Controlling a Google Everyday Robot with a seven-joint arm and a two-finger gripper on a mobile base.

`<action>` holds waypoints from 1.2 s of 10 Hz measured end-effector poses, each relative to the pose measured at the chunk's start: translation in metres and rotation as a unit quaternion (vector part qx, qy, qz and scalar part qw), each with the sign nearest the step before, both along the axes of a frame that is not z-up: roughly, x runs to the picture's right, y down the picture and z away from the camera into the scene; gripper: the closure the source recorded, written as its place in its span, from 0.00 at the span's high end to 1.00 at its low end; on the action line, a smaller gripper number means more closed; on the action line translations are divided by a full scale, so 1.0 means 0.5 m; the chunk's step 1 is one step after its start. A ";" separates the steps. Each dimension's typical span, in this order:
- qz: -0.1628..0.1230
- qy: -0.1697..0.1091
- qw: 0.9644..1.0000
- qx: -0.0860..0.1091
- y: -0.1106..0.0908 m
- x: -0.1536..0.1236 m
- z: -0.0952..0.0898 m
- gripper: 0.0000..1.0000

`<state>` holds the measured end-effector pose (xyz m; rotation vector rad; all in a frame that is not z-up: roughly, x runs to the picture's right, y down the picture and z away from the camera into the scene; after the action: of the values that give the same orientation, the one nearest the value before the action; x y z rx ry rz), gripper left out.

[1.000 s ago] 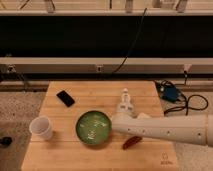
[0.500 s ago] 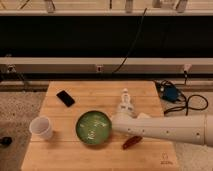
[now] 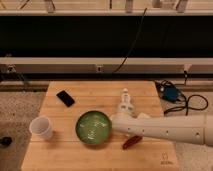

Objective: Pick up the ceramic bowl

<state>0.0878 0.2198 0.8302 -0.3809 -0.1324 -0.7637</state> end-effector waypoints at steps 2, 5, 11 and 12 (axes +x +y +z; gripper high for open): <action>-0.010 0.001 1.000 0.001 -0.049 -0.013 -0.012 0.79; -0.024 0.009 1.000 -0.005 -0.102 -0.020 -0.025 0.79; -0.036 -0.023 0.997 -0.060 -0.087 -0.029 -0.087 0.79; -0.035 -0.036 0.996 -0.068 -0.075 -0.034 -0.103 0.79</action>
<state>0.0709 0.1824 0.7787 -0.4899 -0.2405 -0.8394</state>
